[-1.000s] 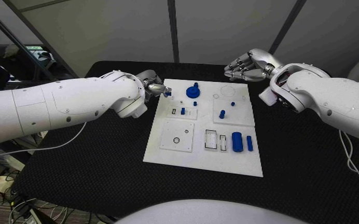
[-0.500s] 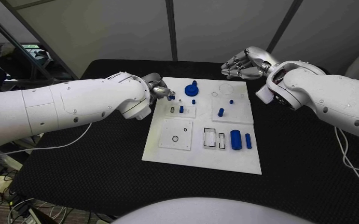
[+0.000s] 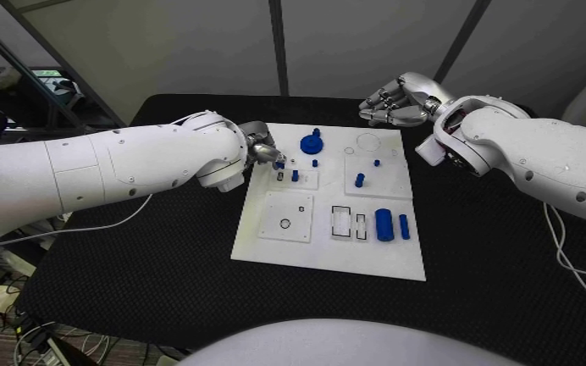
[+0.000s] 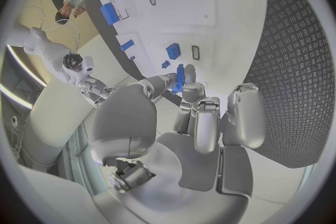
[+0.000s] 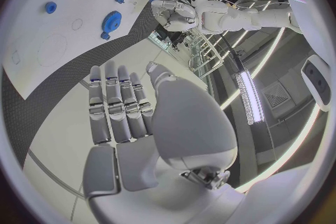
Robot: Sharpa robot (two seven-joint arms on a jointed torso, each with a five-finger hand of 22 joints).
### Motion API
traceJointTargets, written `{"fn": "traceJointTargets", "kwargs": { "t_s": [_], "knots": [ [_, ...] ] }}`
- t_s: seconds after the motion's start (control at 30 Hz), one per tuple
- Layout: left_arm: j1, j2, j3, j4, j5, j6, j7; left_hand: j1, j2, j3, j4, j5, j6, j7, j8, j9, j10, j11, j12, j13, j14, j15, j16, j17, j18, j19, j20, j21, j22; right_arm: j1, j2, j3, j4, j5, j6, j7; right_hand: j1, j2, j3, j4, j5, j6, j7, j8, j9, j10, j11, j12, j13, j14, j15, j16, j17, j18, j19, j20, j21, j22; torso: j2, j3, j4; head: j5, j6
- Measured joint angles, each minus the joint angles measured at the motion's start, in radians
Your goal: Assemble the parts on the task board
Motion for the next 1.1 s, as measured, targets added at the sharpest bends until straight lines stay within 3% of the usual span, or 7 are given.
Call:
{"fn": "traceJointTargets", "kwargs": {
  "t_s": [0.4,1.1],
  "knots": [
    [-0.003,0.031,0.000,-0.035,-0.131,0.072,-0.014,0.001,0.001,-0.002,-0.004,0.011,0.000,0.000,0.005,0.002,0.005,0.002,0.016,0.022,-0.002,-0.002,0.000,0.000,0.000,0.000,0.000,0.005,0.000,0.000,0.000,0.000,0.000,0.000,0.001,0.000,0.000,0.000,0.000,0.000,0.000,0.000,0.000,0.000,0.000,0.000,0.000,0.000,0.000,0.000,0.000,0.000,-0.001,0.000,0.000,0.000,0.000,0.000,-0.001,0.0002,0.0001,-0.003,-0.009],
    [-0.004,0.062,0.000,-0.063,-0.169,0.184,-0.033,0.012,0.001,-0.004,-0.007,0.027,0.000,0.000,0.009,0.002,0.010,0.007,0.026,0.039,-0.002,-0.002,0.000,0.000,0.000,0.000,0.000,0.015,0.000,0.000,0.004,0.000,-0.001,0.000,0.001,0.001,0.000,0.000,0.000,0.000,0.000,0.000,0.000,0.000,0.000,0.000,0.000,0.000,0.000,0.000,0.000,0.000,-0.001,0.000,0.000,0.000,0.000,0.000,-0.001,-0.0001,0.0015,-0.001,-0.013]
  ]
}}
